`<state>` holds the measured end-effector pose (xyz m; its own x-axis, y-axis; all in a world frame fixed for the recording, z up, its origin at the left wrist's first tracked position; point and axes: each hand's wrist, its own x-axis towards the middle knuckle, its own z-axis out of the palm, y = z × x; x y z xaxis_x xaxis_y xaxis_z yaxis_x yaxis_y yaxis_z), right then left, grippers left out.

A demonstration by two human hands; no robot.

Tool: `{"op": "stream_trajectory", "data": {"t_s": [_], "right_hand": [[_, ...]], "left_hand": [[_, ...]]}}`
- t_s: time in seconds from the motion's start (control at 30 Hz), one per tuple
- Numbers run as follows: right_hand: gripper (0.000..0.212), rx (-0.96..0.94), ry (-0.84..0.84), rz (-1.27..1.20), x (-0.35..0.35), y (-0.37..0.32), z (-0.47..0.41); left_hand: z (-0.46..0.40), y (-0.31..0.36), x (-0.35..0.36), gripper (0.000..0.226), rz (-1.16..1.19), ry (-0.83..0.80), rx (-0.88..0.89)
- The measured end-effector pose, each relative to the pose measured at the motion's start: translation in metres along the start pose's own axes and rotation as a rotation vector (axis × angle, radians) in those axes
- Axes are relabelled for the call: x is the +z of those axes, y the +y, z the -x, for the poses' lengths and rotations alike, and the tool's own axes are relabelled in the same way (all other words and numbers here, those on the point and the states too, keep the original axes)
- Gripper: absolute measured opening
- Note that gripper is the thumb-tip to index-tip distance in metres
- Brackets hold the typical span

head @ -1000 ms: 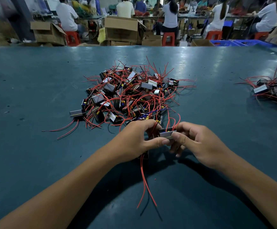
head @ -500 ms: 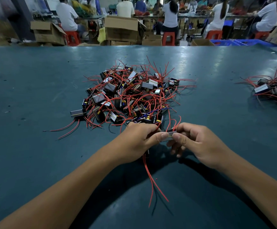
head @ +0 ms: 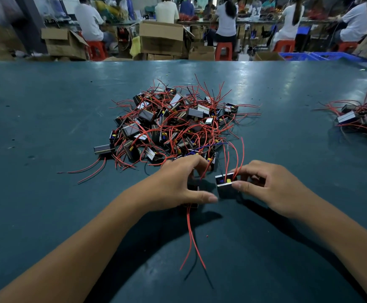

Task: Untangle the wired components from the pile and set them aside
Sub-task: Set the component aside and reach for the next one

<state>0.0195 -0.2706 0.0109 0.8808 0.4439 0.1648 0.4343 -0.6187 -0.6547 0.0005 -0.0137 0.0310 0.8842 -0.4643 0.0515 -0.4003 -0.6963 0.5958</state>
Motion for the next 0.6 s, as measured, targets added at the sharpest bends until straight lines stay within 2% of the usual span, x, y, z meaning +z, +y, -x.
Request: {"op": "stream_trajectory", "data": {"t_s": [0.07,0.13,0.23,0.3,0.37,0.43,0.6], "right_hand": [[0.038,0.008,-0.024,0.084,-0.003,0.001,0.000],[0.040,0.021,-0.051,0.118,-0.004,0.002,0.001],[0.023,0.037,-0.029,0.186,-0.005,0.004,0.001],[0.009,0.034,0.118,0.195,-0.008,0.002,0.002],[0.015,-0.002,0.311,0.190,-0.010,0.000,0.002],[0.019,-0.068,0.406,0.184,-0.007,-0.005,0.003],[0.011,-0.208,0.335,0.167,0.014,-0.022,0.004]], "left_hand": [[0.003,-0.007,-0.009,0.058,-0.027,-0.028,-0.020],[0.005,-0.011,-0.016,0.050,0.001,-0.038,-0.034],[0.006,-0.014,-0.023,0.032,0.055,-0.068,-0.010],[0.006,-0.015,-0.030,0.015,0.126,-0.004,0.018],[0.007,-0.017,-0.037,0.009,0.221,0.100,0.008],[0.008,-0.018,-0.040,0.003,0.272,0.108,-0.032],[0.006,-0.013,-0.026,0.011,-0.050,-0.039,-0.025]]}}
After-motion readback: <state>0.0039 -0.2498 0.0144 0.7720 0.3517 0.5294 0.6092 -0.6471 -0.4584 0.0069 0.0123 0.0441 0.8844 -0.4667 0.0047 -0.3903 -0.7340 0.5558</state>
